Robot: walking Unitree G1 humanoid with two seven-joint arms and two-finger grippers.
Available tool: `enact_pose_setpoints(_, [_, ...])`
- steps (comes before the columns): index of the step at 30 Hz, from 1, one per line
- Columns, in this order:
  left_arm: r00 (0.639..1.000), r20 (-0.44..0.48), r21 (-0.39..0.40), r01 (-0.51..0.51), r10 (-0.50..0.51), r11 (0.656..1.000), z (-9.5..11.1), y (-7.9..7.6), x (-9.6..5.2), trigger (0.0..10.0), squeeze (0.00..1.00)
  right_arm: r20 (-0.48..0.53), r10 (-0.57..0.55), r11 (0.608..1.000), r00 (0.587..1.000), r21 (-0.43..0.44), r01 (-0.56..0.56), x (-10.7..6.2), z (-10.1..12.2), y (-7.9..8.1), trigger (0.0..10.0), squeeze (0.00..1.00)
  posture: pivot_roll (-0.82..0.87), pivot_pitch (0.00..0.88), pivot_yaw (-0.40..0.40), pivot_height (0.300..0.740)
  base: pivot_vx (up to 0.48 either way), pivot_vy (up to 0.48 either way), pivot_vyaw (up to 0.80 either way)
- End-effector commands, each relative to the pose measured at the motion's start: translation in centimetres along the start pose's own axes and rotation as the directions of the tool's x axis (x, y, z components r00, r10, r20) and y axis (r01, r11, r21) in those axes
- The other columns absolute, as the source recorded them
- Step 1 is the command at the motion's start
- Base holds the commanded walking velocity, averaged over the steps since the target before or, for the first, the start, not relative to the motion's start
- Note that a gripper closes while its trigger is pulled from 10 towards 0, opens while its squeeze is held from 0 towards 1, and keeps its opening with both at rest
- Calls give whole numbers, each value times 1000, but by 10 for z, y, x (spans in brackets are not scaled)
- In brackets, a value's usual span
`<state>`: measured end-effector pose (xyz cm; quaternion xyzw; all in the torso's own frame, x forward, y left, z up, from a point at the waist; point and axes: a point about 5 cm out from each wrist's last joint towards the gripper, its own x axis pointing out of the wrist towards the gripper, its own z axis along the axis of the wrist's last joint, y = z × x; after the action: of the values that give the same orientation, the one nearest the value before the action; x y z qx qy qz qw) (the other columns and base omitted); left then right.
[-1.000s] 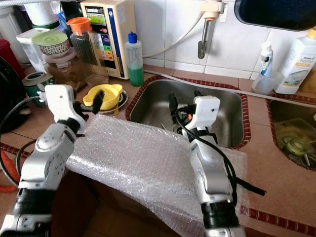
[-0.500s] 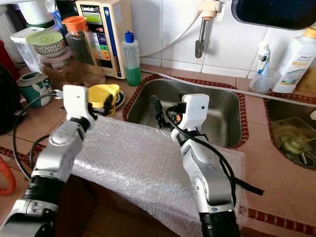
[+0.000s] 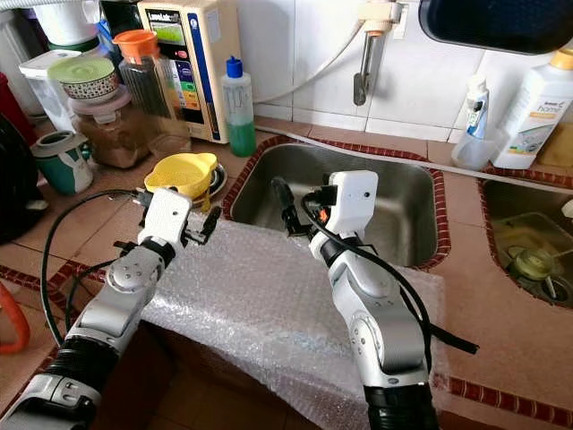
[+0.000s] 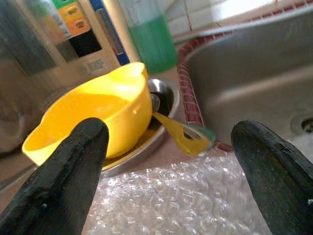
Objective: Kitchen organization
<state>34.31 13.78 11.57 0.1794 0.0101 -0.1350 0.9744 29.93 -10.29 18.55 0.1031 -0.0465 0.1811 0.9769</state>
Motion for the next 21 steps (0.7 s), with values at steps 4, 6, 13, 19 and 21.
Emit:
enact_pose_setpoints(4, [1000,10,54,26,-26,998,2,-3,6,10000,0,17,13,1000,1000,-3,-13,0,7,3,10000,0,13,0,61,740,0,0,0])
enact_pose_setpoints(6, [999,11,75,29,-30,997,0,-4,6,10000,0,17,10,1000,1000,-1,-10,-1,8,3,10000,0,10,0,62,740,0,0,0])
enact_pose_setpoints(13, [998,3,95,66,-66,993,-4,-7,12,2431,0,17,3,1000,1000,8,-3,-2,9,2,10000,0,1,0,61,740,0,0,0])
enact_pose_setpoints(19, [997,4,109,71,-72,992,0,-10,16,3255,0,15,21,1000,1000,8,-21,-3,10,4,10000,0,-1,0,61,740,0,0,0])
enact_pose_setpoints(21, [996,3,138,88,-89,987,0,-11,17,10000,0,12,22,1000,1000,8,-22,-3,10,4,10000,0,-2,0,62,740,0,0,0])
